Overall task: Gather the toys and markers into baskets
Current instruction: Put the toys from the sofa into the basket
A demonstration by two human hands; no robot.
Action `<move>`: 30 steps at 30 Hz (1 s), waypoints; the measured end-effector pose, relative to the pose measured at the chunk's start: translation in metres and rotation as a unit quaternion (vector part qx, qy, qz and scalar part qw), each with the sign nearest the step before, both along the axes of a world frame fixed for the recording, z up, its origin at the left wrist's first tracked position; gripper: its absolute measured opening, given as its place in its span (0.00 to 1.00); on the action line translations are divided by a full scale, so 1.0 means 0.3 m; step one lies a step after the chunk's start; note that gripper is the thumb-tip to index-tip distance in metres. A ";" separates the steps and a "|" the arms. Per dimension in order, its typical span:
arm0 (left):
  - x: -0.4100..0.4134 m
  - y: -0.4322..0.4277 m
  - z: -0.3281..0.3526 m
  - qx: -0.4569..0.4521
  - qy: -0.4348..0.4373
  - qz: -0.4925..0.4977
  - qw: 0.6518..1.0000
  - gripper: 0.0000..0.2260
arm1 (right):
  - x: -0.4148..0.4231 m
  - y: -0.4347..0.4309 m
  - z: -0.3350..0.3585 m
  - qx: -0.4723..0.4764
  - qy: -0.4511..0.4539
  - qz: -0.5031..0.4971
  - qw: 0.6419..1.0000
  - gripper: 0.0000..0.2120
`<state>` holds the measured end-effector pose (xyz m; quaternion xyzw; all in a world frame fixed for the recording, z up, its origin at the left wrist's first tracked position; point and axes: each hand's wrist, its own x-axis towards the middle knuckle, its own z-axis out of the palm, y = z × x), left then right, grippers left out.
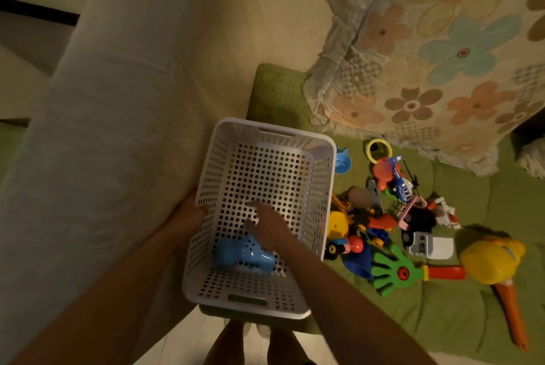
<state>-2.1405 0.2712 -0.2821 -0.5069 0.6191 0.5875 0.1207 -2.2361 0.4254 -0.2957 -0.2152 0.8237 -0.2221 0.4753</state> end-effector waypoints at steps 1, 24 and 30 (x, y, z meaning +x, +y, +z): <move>0.002 -0.001 0.000 -0.007 0.000 -0.003 1.000 0.18 | -0.071 -0.019 0.057 -0.048 0.032 -0.024 0.998 0.20; 0.003 0.004 0.014 -0.018 -0.002 -0.005 1.000 0.18 | -0.665 0.081 -0.049 -0.029 -0.222 -0.242 0.944 0.13; 0.000 0.010 0.026 -0.022 0.000 -0.001 1.000 0.17 | -0.650 0.068 -0.052 -0.045 -0.247 -0.277 0.928 0.13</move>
